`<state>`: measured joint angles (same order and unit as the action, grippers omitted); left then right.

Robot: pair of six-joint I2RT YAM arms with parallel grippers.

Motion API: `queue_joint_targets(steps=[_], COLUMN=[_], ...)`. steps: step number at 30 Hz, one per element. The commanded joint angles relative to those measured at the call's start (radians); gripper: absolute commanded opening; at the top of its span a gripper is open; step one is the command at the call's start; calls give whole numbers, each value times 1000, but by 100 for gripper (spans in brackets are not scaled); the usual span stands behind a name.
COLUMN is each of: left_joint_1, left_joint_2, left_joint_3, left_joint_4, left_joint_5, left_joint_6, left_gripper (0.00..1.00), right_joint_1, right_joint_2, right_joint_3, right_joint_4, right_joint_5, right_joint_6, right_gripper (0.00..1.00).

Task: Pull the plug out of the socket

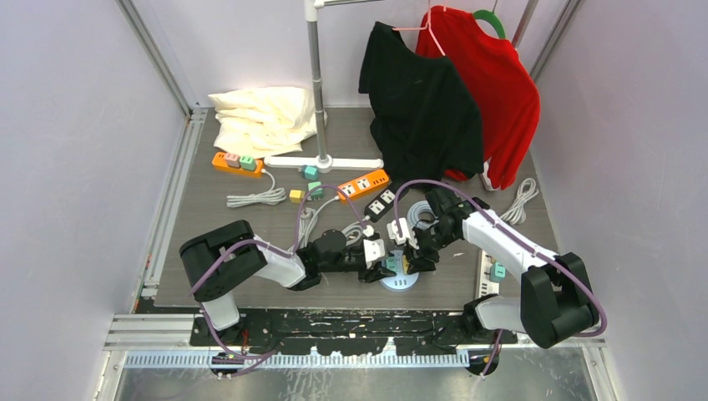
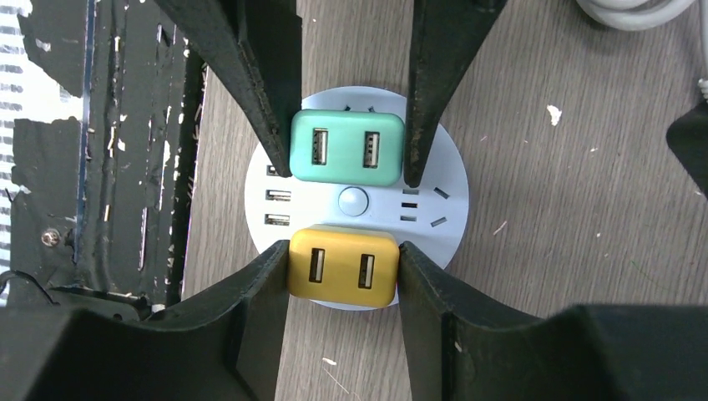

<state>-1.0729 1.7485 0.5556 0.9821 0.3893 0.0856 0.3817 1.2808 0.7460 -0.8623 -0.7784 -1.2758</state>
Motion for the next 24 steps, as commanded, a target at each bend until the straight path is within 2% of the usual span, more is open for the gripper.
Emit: queue_joint_targets(steps=[1, 7, 11, 13, 15, 20, 24], left_joint_1=[-3, 7, 8, 8, 8, 8, 10], left_joint_2=[-6, -8, -6, -5, -1, 4, 8], left_joint_3=[29, 30, 38, 39, 46, 57, 62], left_joint_4=[-40, -45, -60, -65, -73, -93, -104], left_joint_5=[0, 3, 5, 8, 11, 17, 20], left_joint_6=[12, -3, -6, -7, -7, -7, -7], left_gripper=[0, 0, 0, 0, 0, 0, 0], right_joint_1=[-10, -98, -94, -72, -37, -16, -65], right_joint_2=[-13, -47, -22, -14, -14, -19, -24], right_joint_3=[43, 30, 27, 27, 29, 54, 61], right_joint_4=[86, -42, -219, -229, -190, 38, 52], right_joint_5=[-34, -7, -68, -92, -109, -112, -93], right_joint_6=[110, -81, -314, -340, -295, 70, 95], right_gripper=[1, 1, 1, 1, 1, 1, 1])
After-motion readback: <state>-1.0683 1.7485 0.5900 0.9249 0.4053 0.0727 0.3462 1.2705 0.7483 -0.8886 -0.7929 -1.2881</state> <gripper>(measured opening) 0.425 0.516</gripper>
